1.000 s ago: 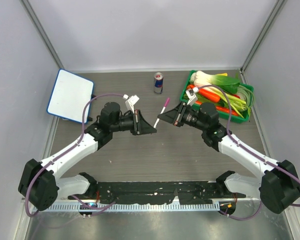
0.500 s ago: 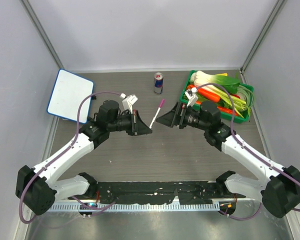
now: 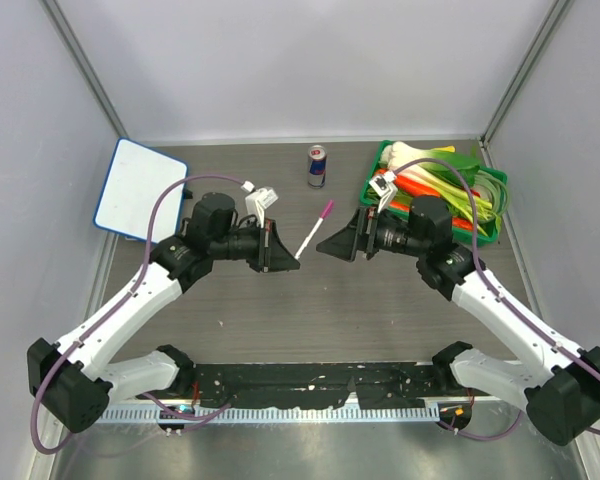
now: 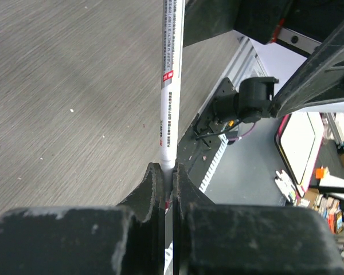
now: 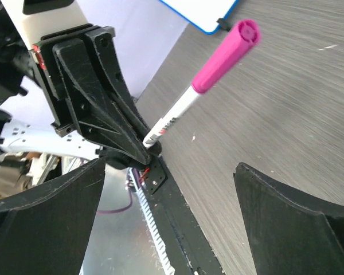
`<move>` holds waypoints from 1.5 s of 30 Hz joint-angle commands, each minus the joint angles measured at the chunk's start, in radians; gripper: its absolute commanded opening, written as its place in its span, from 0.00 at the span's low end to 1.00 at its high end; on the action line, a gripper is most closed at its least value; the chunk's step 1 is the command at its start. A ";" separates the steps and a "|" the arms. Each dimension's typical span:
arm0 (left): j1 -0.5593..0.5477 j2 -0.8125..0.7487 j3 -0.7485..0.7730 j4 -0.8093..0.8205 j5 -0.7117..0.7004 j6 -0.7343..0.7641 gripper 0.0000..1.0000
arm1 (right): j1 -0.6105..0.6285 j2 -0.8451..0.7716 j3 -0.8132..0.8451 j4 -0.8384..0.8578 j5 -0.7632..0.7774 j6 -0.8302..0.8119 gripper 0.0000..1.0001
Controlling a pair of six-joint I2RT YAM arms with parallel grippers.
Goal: Write a sentence on the whiteboard
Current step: Pick up the whiteboard marker at the center of the board.
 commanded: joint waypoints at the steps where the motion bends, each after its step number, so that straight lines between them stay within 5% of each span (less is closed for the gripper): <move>1: 0.004 -0.027 0.054 0.010 0.125 0.055 0.00 | 0.000 0.011 -0.011 0.192 -0.170 0.039 0.98; 10: 0.002 -0.017 0.061 0.076 0.248 0.024 0.00 | 0.012 0.043 -0.020 0.341 -0.234 0.096 0.87; 45: -0.021 -0.036 -0.020 0.155 0.268 -0.037 0.00 | 0.070 0.088 -0.066 0.476 -0.215 0.210 0.49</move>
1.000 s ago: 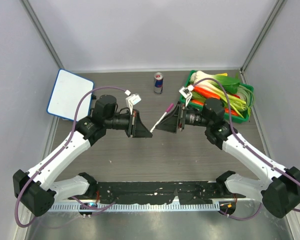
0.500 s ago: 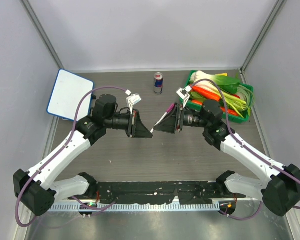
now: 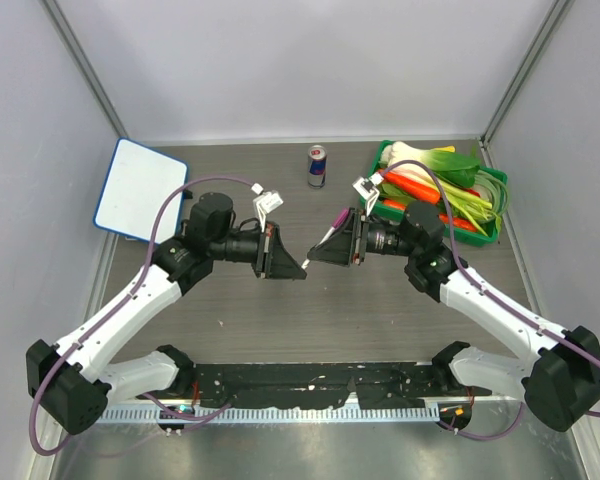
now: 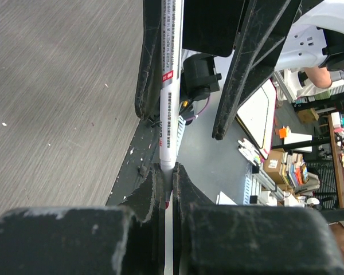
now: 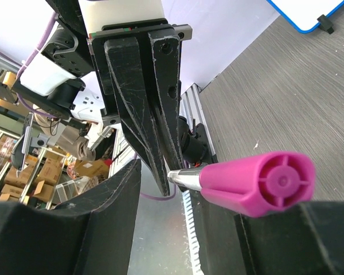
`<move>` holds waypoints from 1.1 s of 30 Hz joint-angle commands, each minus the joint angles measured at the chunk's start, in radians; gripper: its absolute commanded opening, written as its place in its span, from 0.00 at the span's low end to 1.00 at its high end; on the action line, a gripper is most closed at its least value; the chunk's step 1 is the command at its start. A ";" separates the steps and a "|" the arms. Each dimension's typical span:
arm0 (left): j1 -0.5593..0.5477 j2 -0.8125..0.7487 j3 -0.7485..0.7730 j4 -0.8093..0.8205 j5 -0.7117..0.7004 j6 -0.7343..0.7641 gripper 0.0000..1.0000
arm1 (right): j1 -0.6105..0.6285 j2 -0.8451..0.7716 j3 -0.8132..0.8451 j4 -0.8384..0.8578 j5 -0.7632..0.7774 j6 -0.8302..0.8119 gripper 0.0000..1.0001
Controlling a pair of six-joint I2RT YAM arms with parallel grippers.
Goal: Write a sentence on the whiteboard
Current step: Pick up the whiteboard marker at the center of the board.
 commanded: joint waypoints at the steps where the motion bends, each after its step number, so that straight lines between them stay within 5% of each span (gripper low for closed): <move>1: -0.014 -0.018 -0.014 0.065 0.018 -0.019 0.00 | 0.004 0.005 -0.001 0.071 0.004 0.025 0.48; 13: -0.017 -0.029 -0.006 0.030 -0.001 0.011 0.00 | 0.006 -0.012 -0.022 0.048 -0.012 0.010 0.21; 17: -0.017 -0.036 -0.008 0.009 -0.014 0.022 0.00 | 0.006 -0.024 -0.033 0.044 -0.013 0.005 0.02; 22: -0.018 -0.041 -0.009 0.002 -0.037 0.021 0.00 | 0.006 -0.038 -0.039 0.038 -0.013 0.002 0.01; 24: -0.017 -0.047 -0.009 -0.001 -0.060 0.018 0.08 | 0.006 -0.045 -0.042 0.022 -0.004 -0.004 0.01; 26: -0.017 -0.053 -0.011 -0.007 -0.096 0.012 0.27 | 0.006 -0.056 -0.045 0.015 0.010 -0.012 0.01; 33: -0.017 -0.076 -0.051 0.081 -0.137 -0.050 0.50 | 0.006 -0.067 -0.041 -0.044 0.042 -0.052 0.01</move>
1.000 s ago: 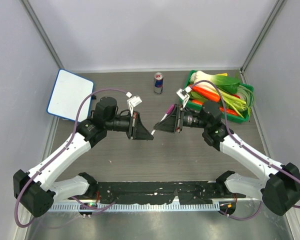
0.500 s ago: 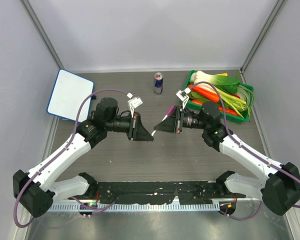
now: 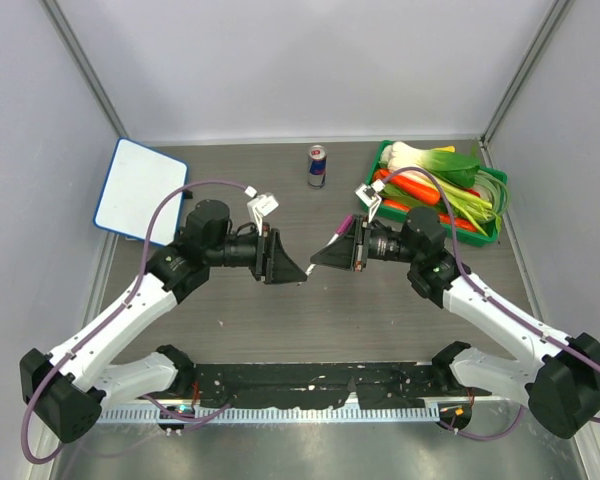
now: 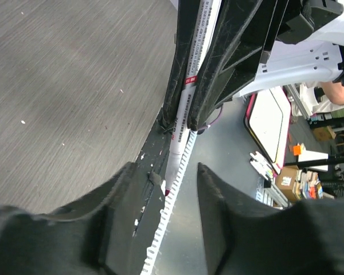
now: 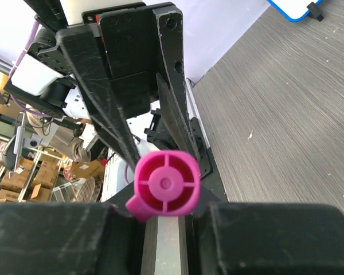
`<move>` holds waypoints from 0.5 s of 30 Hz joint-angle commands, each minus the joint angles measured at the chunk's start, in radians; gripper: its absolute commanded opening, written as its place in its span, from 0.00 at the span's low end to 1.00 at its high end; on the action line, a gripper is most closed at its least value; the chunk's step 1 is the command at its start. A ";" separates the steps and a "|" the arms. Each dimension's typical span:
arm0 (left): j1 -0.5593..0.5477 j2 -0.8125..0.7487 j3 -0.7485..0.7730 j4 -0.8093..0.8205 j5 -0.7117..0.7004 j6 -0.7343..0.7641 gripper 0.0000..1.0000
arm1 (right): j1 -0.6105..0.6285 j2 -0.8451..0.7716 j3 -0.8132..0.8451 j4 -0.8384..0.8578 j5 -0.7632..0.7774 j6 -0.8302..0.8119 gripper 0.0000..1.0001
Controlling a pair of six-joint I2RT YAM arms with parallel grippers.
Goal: Write a sentence on the whiteboard
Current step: Pick up the whiteboard marker at the center of the board.
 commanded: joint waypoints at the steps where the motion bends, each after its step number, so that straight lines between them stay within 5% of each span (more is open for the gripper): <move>1: 0.006 -0.025 -0.009 0.060 -0.044 -0.029 0.54 | 0.003 -0.025 0.009 -0.014 0.024 -0.041 0.01; 7: 0.005 -0.033 0.015 -0.002 -0.151 -0.018 0.66 | 0.003 -0.036 0.012 -0.086 0.063 -0.095 0.01; 15: 0.017 -0.007 0.018 -0.117 -0.484 -0.055 0.92 | 0.003 -0.058 0.012 -0.200 0.136 -0.170 0.01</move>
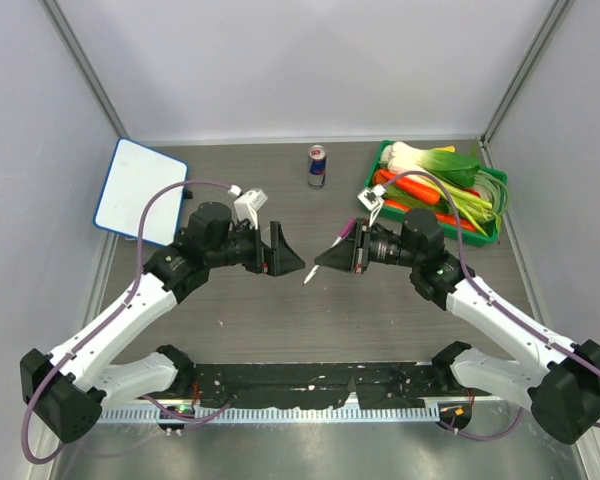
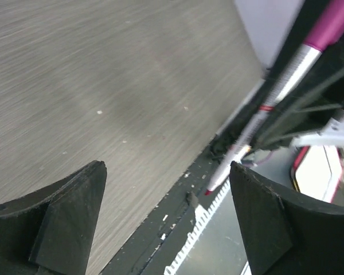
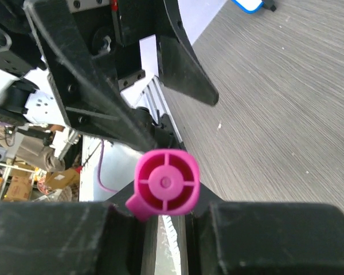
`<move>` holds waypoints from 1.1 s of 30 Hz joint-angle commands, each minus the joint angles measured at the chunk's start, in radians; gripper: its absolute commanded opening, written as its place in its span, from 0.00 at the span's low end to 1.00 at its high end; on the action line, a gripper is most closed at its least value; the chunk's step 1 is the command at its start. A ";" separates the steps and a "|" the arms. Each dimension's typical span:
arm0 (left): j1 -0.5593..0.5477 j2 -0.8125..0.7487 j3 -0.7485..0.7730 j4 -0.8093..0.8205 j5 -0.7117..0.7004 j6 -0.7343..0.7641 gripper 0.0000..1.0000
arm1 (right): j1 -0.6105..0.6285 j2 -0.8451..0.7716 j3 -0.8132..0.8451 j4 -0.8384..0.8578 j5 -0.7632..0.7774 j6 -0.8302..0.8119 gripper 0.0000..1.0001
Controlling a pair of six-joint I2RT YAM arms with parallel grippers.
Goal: Write a sentence on the whiteboard
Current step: Pick up the whiteboard marker at the center of the board, then move the whiteboard to the center of the board.
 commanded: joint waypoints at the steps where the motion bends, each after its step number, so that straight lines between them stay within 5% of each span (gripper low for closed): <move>1: 0.016 0.002 0.016 -0.063 -0.282 -0.039 0.95 | 0.003 -0.029 0.020 -0.058 0.049 -0.076 0.01; 12: 0.139 0.080 0.043 -0.271 -0.759 -0.247 1.00 | 0.003 -0.002 0.021 -0.127 0.063 -0.148 0.01; 23: 0.335 0.316 0.184 -0.477 -0.909 -0.378 1.00 | 0.003 0.025 0.030 -0.178 0.063 -0.198 0.01; 33: 0.388 0.522 0.263 -0.537 -1.074 -0.557 0.98 | 0.003 0.039 0.012 -0.182 0.066 -0.228 0.01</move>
